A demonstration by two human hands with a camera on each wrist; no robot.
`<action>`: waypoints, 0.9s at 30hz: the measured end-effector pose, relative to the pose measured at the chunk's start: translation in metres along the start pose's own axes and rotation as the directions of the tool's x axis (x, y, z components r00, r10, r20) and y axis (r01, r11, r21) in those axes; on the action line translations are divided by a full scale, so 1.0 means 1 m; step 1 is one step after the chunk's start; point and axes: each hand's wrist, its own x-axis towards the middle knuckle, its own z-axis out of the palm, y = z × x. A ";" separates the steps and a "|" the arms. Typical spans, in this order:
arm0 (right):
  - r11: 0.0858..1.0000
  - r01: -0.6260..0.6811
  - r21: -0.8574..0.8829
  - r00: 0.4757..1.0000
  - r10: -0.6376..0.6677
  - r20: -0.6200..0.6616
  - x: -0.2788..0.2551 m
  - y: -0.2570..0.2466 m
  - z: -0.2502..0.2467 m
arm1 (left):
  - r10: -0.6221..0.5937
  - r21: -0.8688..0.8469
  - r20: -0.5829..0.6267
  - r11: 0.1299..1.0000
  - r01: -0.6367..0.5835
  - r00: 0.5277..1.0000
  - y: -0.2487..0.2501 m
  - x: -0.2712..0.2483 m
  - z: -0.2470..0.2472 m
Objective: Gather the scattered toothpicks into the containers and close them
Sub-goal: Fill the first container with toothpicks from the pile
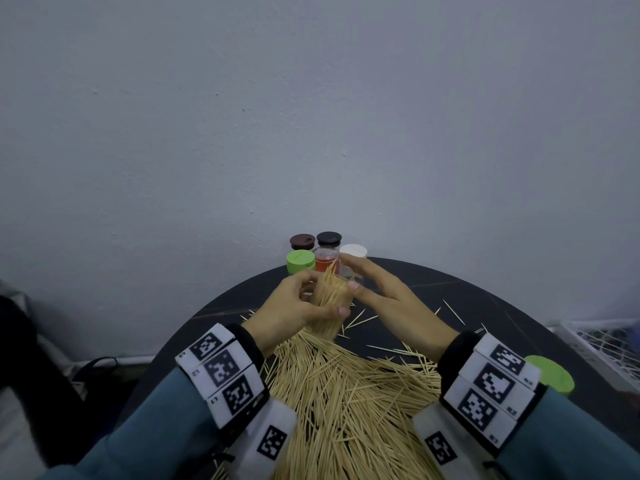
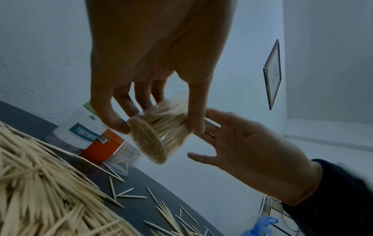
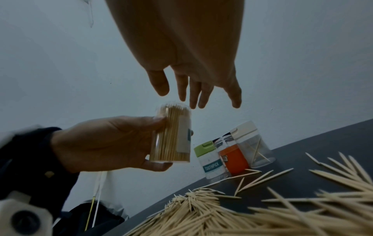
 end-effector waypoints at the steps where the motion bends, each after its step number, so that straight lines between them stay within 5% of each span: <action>1: 1.000 0.003 0.000 1.000 -0.003 0.010 0.000 -0.001 0.000 | 0.006 0.018 0.016 1.000 -0.006 1.000 0.000 0.000 0.001; 27: 0.950 0.052 -0.308 0.994 -0.022 0.102 -0.008 -0.010 0.005 | 0.032 0.001 -0.001 0.999 -0.032 0.999 -0.003 0.002 -0.002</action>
